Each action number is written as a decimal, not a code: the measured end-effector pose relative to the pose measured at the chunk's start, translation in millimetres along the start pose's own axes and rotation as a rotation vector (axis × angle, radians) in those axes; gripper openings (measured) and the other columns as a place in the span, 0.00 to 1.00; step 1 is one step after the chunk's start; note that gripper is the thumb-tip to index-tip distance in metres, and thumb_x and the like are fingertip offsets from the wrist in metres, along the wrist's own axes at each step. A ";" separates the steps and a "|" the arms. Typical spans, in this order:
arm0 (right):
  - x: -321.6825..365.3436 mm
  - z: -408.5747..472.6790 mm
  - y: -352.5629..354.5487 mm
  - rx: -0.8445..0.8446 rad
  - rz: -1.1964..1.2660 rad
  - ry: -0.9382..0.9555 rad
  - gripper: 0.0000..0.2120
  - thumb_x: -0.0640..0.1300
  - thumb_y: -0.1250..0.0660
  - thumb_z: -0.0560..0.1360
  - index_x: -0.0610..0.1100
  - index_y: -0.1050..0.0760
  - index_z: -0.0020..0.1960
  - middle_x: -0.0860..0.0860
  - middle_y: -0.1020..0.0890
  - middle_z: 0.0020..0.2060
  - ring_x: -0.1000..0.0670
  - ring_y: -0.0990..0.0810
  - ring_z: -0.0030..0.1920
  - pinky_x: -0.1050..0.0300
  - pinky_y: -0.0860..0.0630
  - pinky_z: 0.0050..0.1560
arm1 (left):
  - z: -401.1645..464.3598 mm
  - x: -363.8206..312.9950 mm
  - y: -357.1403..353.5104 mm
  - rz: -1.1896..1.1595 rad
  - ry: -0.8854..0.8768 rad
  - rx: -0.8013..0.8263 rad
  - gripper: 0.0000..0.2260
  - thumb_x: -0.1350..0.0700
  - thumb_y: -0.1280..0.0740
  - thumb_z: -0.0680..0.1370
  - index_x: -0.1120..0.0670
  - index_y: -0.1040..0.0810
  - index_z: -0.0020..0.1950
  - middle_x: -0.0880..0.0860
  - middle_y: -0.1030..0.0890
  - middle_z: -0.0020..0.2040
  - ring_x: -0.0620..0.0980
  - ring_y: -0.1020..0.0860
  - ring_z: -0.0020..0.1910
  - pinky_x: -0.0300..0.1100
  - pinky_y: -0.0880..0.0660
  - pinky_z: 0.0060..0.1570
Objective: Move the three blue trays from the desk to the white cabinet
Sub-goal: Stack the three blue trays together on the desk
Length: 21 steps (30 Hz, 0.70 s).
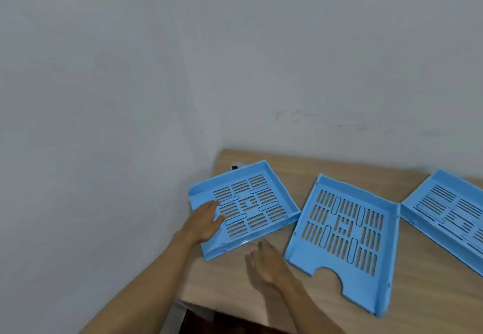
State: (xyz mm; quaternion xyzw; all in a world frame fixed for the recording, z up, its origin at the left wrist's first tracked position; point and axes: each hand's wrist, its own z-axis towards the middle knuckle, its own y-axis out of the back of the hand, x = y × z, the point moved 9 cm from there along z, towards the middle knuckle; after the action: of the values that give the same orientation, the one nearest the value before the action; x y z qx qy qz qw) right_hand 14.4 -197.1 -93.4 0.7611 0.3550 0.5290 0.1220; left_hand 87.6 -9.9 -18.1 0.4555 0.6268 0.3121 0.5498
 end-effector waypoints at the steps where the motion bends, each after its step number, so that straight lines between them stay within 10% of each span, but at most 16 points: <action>1: 0.7 4.7 -1.5 -0.024 0.039 -0.026 0.27 0.56 0.47 0.82 0.44 0.40 0.76 0.44 0.33 0.75 0.44 0.33 0.73 0.46 0.35 0.73 | 5.9 3.8 1.3 -0.015 -0.002 -0.003 0.24 0.46 0.43 0.82 0.56 0.36 0.75 0.56 0.31 0.74 0.54 0.34 0.72 0.45 0.38 0.70; 21: 13.1 69.9 -12.6 -0.441 0.385 -0.266 0.26 0.50 0.41 0.81 0.47 0.42 0.78 0.48 0.32 0.74 0.46 0.31 0.72 0.45 0.32 0.72 | 162.2 99.5 -4.3 -0.003 -0.011 0.105 0.28 0.50 0.38 0.81 0.62 0.41 0.76 0.62 0.33 0.73 0.61 0.34 0.71 0.51 0.37 0.68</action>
State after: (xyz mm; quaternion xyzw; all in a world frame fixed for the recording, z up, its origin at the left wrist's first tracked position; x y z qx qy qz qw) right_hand 74.1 -166.0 -119.8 0.8320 0.0621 0.5023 0.2272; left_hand 246.5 61.6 -94.7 0.4847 0.6399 0.2753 0.5290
